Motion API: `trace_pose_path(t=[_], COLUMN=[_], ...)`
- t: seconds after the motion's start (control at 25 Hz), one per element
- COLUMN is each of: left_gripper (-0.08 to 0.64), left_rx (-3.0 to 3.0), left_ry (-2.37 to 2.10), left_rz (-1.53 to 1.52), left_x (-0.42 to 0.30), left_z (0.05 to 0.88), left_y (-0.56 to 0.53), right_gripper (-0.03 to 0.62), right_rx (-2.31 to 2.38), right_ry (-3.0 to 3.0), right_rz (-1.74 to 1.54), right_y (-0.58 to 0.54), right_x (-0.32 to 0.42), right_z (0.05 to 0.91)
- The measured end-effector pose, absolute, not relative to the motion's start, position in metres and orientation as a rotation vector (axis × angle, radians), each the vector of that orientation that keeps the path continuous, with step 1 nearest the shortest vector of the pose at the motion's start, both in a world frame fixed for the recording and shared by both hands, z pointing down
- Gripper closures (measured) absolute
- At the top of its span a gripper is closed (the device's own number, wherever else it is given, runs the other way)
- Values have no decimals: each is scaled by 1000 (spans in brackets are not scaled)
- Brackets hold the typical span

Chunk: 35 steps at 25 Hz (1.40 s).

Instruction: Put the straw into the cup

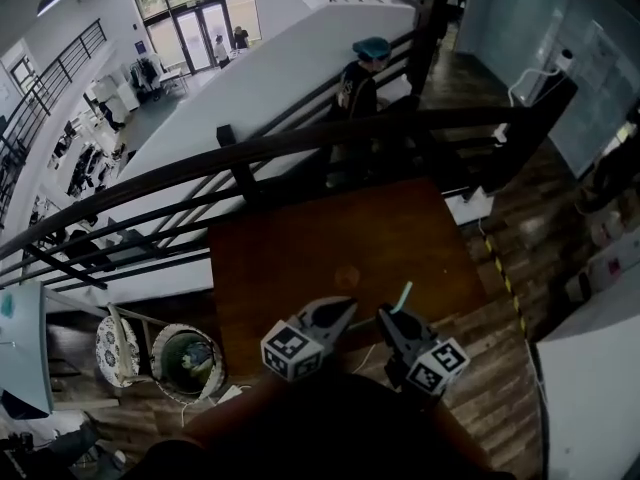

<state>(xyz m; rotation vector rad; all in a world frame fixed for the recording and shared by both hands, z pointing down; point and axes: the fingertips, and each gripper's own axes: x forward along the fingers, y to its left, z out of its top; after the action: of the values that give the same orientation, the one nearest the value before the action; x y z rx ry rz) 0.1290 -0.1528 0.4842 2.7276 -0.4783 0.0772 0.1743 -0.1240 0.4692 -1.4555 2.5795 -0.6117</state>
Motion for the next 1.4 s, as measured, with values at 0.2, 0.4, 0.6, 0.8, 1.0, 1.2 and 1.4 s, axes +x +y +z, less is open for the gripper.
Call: trace_pose_path(t=[0.2,0.4,0.6,0.8,1.0,1.2,1.4], left_gripper=[549,549,549,549,549,549,549], left_rx=[2728,2726,2718,2707,2701,2685,2677], left_ry=[-521,-529,-534,-526,-537,-557,-567], left_rz=[53,37,22,41,44,2,30], left_x=[98,73,54,49,47,43,45], left_z=[488,487,484,493,497,489,494], left_y=[-178,-186,-188,-191,-197,-203,-206], right_gripper=[554,554,554,554,554,554,554], right_rx=[-1436,-1419,-1392,-1387,-1379,-1345,-1305], right_ry=[2592,2613,2627,2615,2622,2651,2676], right_rz=[-629,-627,-639,-670,-683,-678,-672], right_y=[-145,-158,-164,-171,-177,-184,-194], right_x=[145,120,97,90,89,83,82], right_z=[469,467,471,477,480,476,483])
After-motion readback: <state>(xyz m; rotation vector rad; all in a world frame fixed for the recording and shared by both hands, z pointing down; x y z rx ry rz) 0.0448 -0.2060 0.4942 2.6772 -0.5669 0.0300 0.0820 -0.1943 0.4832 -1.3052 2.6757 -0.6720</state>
